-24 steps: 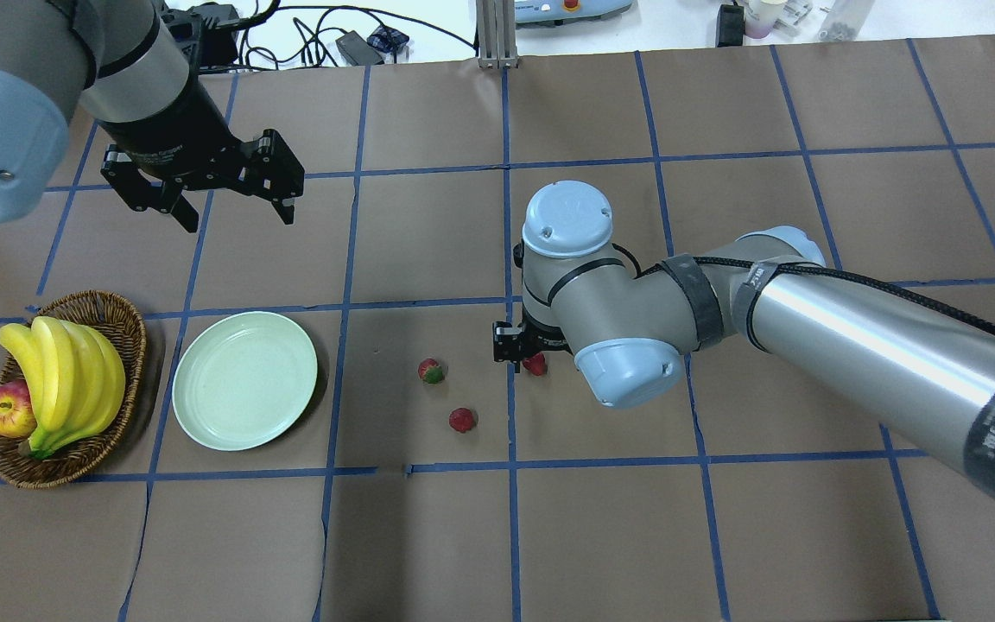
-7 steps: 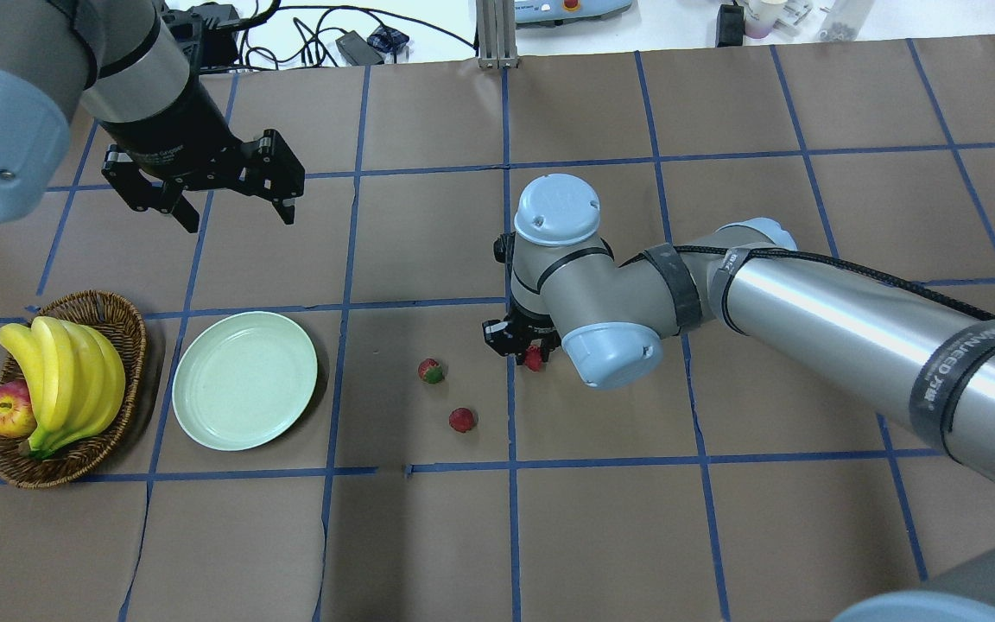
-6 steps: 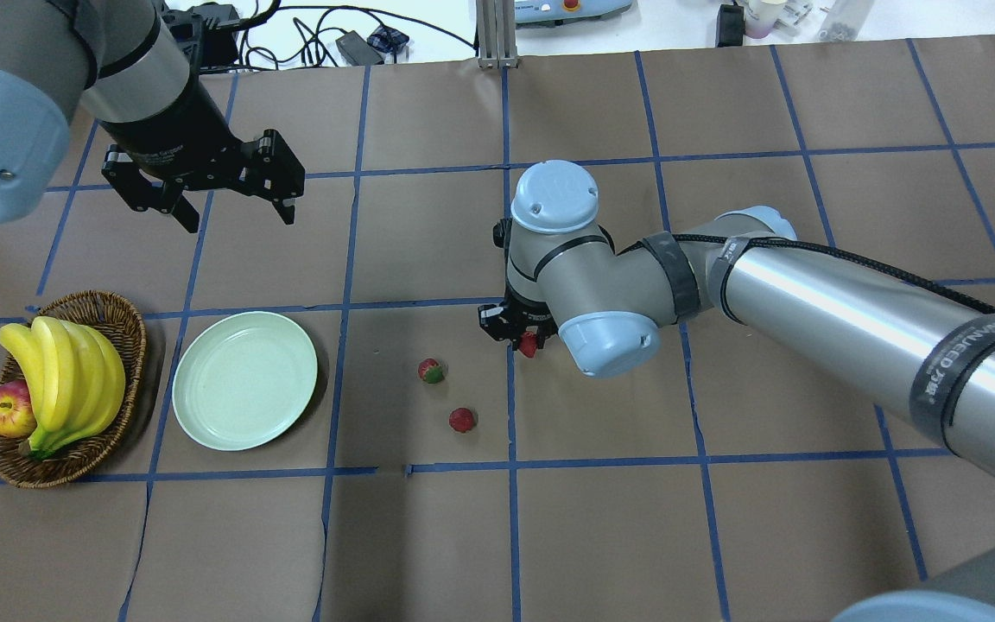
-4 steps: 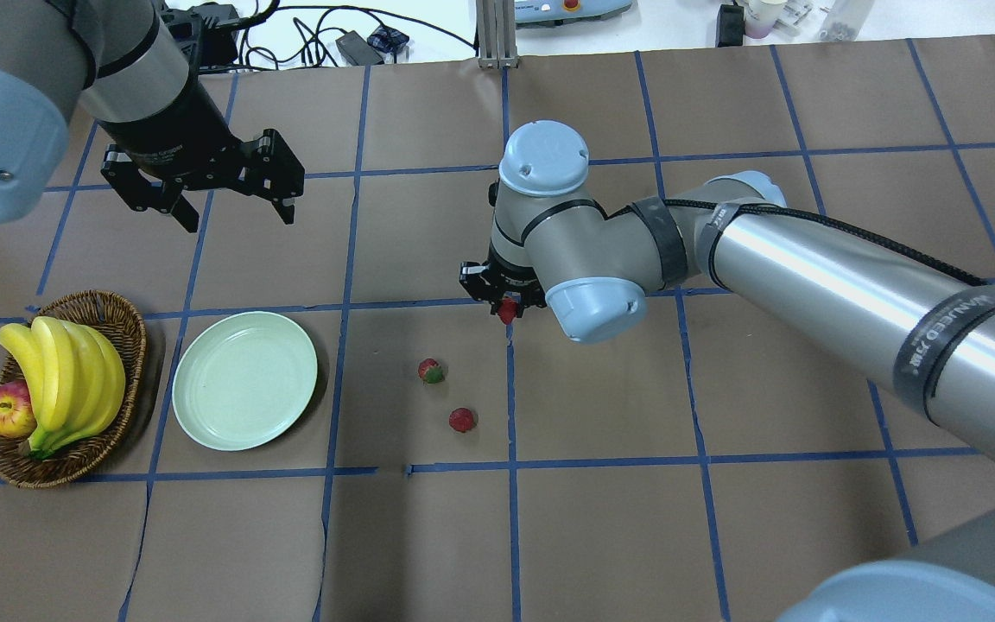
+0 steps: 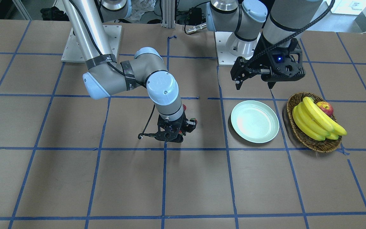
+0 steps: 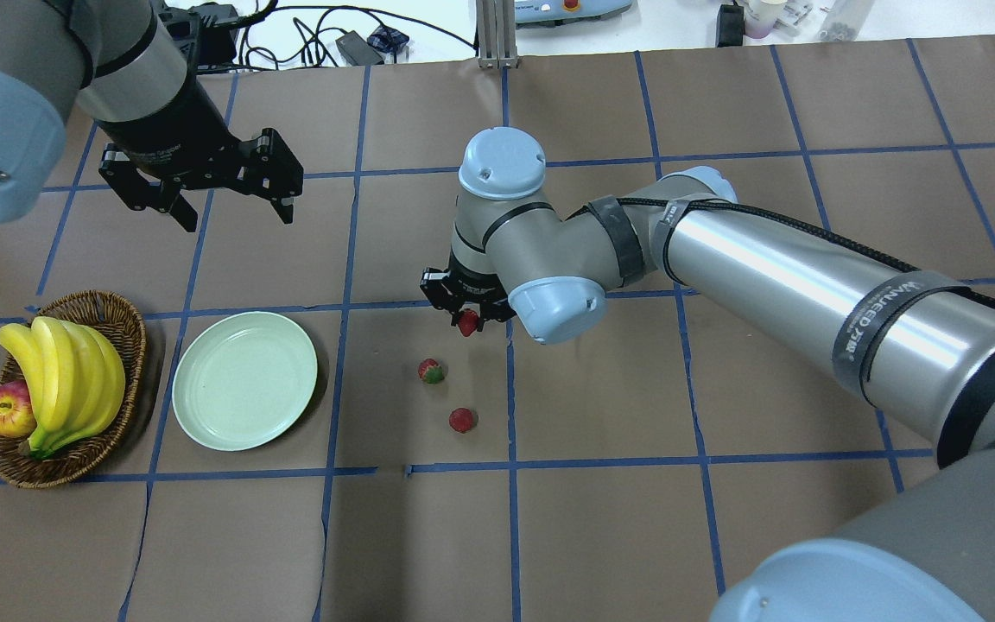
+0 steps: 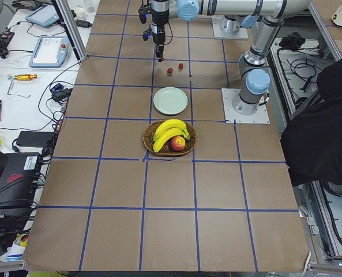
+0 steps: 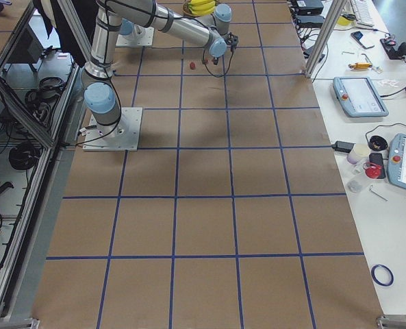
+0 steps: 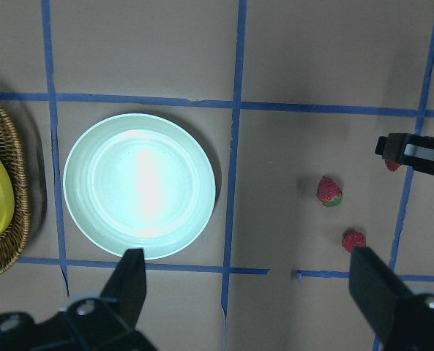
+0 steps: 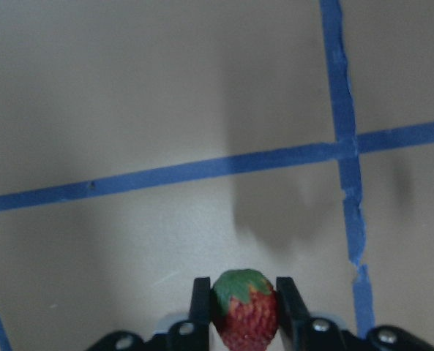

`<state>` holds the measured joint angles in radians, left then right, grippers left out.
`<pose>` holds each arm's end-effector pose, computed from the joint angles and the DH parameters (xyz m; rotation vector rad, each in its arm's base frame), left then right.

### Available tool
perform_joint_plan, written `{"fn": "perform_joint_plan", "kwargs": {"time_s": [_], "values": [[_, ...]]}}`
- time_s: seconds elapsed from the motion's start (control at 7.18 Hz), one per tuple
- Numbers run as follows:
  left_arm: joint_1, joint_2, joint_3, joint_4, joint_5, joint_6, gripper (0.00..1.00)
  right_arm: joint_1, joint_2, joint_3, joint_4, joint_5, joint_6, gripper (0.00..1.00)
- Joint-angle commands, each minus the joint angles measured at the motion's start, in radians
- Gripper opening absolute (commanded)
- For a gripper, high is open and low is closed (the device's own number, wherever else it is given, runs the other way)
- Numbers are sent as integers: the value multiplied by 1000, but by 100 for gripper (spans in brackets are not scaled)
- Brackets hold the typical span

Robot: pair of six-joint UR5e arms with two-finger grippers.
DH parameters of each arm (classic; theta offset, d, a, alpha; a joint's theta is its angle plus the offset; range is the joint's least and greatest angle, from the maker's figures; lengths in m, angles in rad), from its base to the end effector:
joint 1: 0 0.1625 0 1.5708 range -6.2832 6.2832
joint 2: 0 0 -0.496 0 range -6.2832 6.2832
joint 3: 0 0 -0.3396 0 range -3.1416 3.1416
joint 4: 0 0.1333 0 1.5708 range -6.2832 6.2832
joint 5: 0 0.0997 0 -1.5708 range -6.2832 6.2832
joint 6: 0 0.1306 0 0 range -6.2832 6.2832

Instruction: Collect all strawberries into plate

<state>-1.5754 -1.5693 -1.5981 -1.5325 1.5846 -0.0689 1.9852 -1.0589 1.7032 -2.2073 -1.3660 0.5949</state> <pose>-0.1335 -0.4395 0.5204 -0.1007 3.1266 -0.0203 0.3932 -0.4969 0.2623 0.2681 2.9498 0.1573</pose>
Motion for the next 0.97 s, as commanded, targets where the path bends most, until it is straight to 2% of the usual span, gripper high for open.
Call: {"fn": "perform_joint_plan", "kwargs": {"time_s": [0.0, 0.14, 0.28, 0.42, 0.7, 0.84], "values": [[0, 0, 1, 0, 0, 0, 100, 1, 13, 9, 69, 71, 6, 0], [0, 0, 0, 0, 0, 1, 100, 1, 13, 9, 67, 88, 6, 6], [0, 0, 1, 0, 0, 1, 100, 1, 11, 13, 67, 88, 8, 55], [0, 0, 1, 0, 0, 1, 100, 0, 8, 19, 67, 88, 8, 100], [0, -1, 3, 0, 0, 1, 100, -6, -44, 13, 80, 68, 6, 100], [0, -1, 3, 0, 0, 1, 100, -58, -121, 9, 151, 39, -4, 100]]}}
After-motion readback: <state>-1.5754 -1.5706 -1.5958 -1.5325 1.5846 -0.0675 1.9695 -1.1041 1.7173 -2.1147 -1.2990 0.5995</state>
